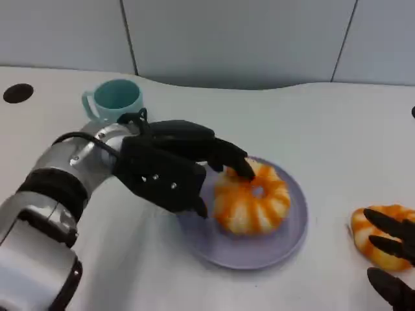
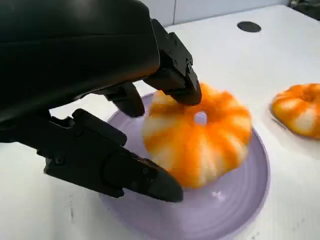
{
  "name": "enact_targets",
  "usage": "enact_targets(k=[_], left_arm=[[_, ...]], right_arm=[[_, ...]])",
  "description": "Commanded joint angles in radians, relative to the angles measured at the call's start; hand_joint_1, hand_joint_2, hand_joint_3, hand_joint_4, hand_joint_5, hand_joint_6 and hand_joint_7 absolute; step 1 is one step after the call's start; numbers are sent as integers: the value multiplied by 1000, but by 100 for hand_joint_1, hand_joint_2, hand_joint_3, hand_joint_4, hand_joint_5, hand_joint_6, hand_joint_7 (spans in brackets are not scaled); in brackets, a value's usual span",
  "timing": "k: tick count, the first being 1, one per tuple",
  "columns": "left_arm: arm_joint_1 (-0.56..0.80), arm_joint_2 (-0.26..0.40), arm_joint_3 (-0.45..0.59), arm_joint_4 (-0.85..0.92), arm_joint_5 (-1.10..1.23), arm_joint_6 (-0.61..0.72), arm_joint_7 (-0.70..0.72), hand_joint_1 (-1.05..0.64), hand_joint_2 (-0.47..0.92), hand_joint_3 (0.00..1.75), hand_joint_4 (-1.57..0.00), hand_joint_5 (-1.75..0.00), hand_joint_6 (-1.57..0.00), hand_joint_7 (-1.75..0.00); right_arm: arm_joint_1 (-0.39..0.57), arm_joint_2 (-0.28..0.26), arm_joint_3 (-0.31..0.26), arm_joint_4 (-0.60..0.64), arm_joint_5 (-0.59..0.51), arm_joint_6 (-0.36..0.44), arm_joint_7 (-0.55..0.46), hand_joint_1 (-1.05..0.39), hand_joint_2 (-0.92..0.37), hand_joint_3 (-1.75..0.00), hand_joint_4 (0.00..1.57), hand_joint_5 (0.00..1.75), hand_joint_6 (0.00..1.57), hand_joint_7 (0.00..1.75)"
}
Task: Grasp the bread from the table and place it into the plate.
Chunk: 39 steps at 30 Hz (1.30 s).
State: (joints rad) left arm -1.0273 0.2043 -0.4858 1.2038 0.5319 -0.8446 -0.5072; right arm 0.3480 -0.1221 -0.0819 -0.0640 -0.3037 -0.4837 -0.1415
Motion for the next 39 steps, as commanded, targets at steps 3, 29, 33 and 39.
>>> enact_targets(k=[3,29,33,39], left_arm=[[-35,0,24,7,-45,21,-100,-84,92,14,-4,-31,-35,0],[260,170,391,-227,-639,25,-453,-79,92,25,-16,-25,-29,-1],[367,200,447,-334,-711,192,-472,-77,92,25,-21,-26,-32,-2],[512,214,493,-493,-697,328,-358,-73,92,17,-30,-76,-53,-3]], right_arm=[[6,0,-5,-18,10,5,-8,-34,-92,-32,92,1,75,0],[13,-10,-11,-15,32,0,1,-35,-92,-32,93,1,75,0],[13,-13,-11,-12,17,-2,-5,-35,-92,-32,91,0,75,0],[21,-9,-11,-26,22,13,-1,-36,-92,-32,91,1,74,0]])
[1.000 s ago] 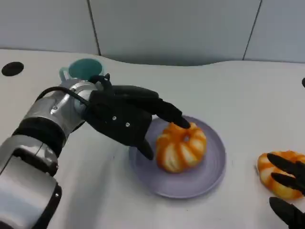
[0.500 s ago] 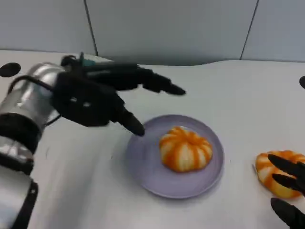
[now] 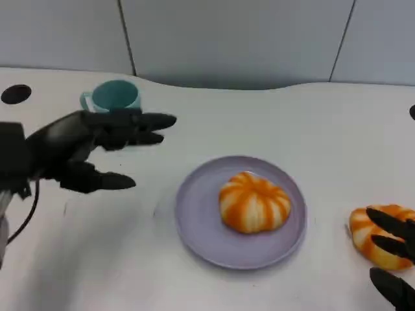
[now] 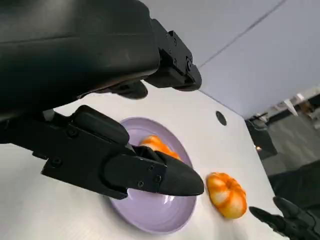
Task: Grasp the bread from the table and place it into the plate.
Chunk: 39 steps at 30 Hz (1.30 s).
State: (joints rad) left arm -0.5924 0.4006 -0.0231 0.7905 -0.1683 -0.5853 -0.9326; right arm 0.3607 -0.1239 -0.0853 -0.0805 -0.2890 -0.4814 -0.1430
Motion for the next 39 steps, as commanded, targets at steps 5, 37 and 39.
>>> enact_targets(k=[5,37,39], left_arm=[[243,6,44,-250,8,396,209,-72,92,11,-30,-136,-71,-15],[404,43,-81,-431,248,607,342,-57,92,32,-69,-168,-71,-135],[399,39,-83,-428,248,613,343,-58,92,32,-70,-167,-70,-136]], right_arm=[[6,-13,-12,-1,13,-2,2,-35,-92,-32,91,1,74,0],[8,-14,-17,-7,23,24,20,-37,-92,-32,92,0,74,0],[7,-15,-20,-6,27,24,21,-37,-92,-32,91,0,74,0]])
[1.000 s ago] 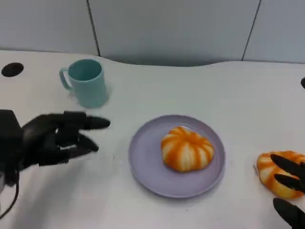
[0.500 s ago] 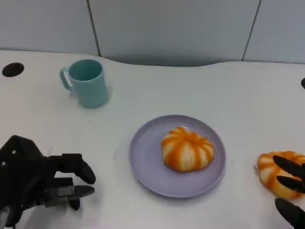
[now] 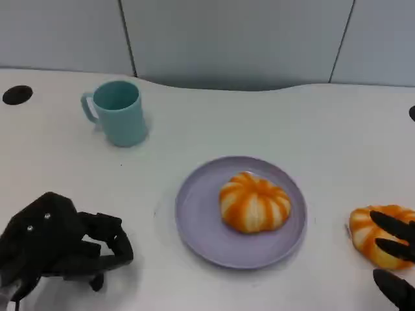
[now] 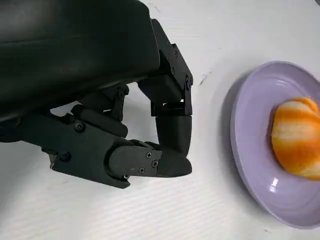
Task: Grasp the bread from the table and place it into the plate.
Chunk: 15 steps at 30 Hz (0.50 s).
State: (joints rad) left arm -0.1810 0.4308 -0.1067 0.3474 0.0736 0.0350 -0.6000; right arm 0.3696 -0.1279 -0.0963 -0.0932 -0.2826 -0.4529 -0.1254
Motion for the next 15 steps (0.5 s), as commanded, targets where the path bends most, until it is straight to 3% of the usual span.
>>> enact_targets(k=[1,6,9,11,13,15], left_arm=[[-14,10,-2,14,10,-8,13,-59,92,32,-70,-166,-70,-136],[-13,9,-11,7,16,-8,14,-60,92,33,-72,-169,-69,-140],[-16,0,-17,25,9,-19,8,-60,92,34,-73,-155,-72,-122],[-21,-4,-23,45,11,-51,7,-61,92,34,-74,-153,-74,-119],[-26,-12,-27,70,10,-93,9,-60,92,35,-71,-166,-71,-138],[-30,-16,-30,88,12,-120,10,-60,92,36,-71,-167,-71,-141]], right_arm=[[-5,-14,-10,14,23,-16,3,-37,-92,-32,92,0,74,0],[-7,-23,-16,30,26,-31,4,-37,-92,-32,93,1,75,0],[-5,-33,-20,42,37,-39,11,-37,-92,-32,92,0,75,0],[-8,-40,-23,58,38,-58,10,-38,-92,-32,93,1,75,0],[-9,-46,-25,67,37,-69,11,-37,-92,-32,93,1,75,0],[-7,-47,-25,64,40,-62,13,-37,-92,-32,94,1,76,0]])
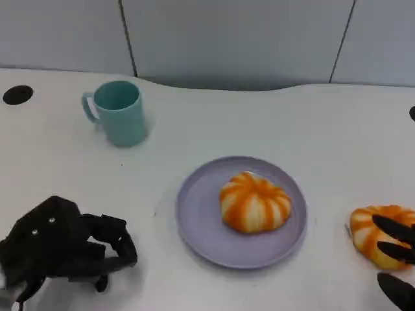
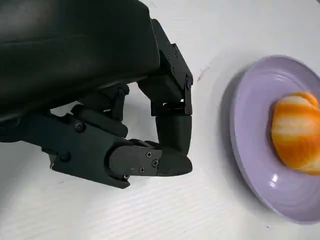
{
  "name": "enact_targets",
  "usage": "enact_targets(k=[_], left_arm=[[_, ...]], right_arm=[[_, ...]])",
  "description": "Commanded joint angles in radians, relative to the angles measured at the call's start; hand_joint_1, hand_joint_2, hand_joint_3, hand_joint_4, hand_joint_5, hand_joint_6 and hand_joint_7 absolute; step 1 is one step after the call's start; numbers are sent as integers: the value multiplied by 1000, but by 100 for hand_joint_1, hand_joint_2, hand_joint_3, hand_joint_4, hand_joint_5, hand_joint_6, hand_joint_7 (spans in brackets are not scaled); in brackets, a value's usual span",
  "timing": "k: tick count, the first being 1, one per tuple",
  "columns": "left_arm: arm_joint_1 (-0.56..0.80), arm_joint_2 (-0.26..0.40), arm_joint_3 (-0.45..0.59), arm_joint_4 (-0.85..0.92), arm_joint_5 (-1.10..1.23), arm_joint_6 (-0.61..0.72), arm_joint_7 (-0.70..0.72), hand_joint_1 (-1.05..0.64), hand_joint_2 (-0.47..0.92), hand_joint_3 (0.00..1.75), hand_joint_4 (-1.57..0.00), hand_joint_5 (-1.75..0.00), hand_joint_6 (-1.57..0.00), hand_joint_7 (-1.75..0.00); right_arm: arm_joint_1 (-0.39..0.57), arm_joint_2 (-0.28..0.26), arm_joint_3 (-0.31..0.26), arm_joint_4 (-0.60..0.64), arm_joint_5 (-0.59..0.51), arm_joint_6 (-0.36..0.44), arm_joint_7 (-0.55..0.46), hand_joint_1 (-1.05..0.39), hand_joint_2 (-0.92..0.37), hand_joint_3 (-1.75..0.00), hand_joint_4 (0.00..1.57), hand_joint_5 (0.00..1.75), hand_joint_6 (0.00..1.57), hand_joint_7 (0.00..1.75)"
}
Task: Grasp the bread from the table and place it into the plate.
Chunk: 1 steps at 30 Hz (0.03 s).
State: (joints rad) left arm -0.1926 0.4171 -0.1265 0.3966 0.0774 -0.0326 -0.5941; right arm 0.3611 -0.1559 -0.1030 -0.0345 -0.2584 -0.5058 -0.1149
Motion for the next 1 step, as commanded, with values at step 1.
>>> enact_targets(k=[1], left_arm=[[-20,-8,-6,49,0,-59,2,-60,92,35,-71,-168,-71,-143]], right_arm=[[0,-19,-18,7,18,-9,3,-37,-92,-31,94,1,76,0]])
